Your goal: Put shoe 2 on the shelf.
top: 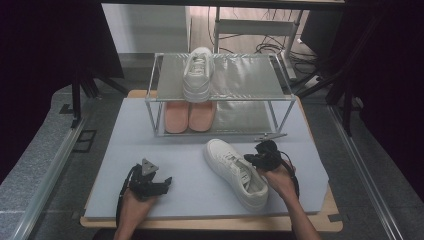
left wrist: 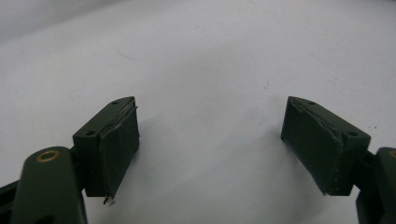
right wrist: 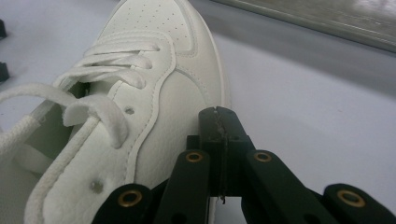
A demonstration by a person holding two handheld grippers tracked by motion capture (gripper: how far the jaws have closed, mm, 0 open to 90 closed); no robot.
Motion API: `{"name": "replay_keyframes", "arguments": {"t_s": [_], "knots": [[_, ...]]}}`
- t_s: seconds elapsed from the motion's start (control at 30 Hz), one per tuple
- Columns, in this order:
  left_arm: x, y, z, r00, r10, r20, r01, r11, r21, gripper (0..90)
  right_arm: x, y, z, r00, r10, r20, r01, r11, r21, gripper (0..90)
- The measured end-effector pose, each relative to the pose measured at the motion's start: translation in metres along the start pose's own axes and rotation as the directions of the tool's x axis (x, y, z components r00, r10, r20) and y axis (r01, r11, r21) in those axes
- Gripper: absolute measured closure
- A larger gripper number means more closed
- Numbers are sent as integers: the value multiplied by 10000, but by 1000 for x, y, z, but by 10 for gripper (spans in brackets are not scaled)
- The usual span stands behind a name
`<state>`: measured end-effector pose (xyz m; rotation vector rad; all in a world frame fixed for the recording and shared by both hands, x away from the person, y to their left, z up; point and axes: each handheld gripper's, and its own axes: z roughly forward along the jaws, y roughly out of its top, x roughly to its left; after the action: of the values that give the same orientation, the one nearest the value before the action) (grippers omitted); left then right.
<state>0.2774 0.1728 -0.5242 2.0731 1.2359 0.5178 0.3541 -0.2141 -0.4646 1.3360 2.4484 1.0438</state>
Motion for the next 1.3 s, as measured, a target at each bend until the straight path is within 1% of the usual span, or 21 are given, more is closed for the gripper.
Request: {"name": "replay_keyframes", "arguments": {"t_s": [0.2,0.3,0.33,0.43,0.63,0.9,1.0,1.1,1.23,1.3], "knots": [[0,0,0,10000,1,-3,-1,10000,2,190,12,7,9,9989,-370,-302,373,9993,101,900],[0,0,0,10000,12,-1,-12,10000,1,191,15,10,10,9978,-610,-264,614,9980,157,900],[0,0,0,10000,5,5,-5,10000,0,191,15,10,9,9976,-616,-316,621,9980,130,900],[0,0,0,10000,-5,5,5,10000,3,191,12,11,1,9969,-620,-492,620,9981,-20,867],[0,0,0,10000,11,-1,-11,10000,2,191,13,8,-23,9950,-928,-369,924,9957,-115,796],[0,0,0,10000,68,-18,-68,10000,6,191,17,1,-45,9940,-1071,-209,1074,9941,125,712],[0,0,0,10000,62,-14,-62,10000,6,191,18,-2,-53,9944,-1006,-326,1010,9948,103,680],[0,0,0,10000,59,-30,-59,10000,0,191,19,-4,-60,9931,-1077,-462,1080,9941,34,657],[-1,0,0,10000,-60,-27,60,9999,-83,191,24,-7,-66,9890,-1308,-694,1316,9913,72,635],[-1,0,0,10000,-32,-28,32,10000,-57,191,26,-9,-66,9871,-1408,-765,1422,9897,136,625]]}}
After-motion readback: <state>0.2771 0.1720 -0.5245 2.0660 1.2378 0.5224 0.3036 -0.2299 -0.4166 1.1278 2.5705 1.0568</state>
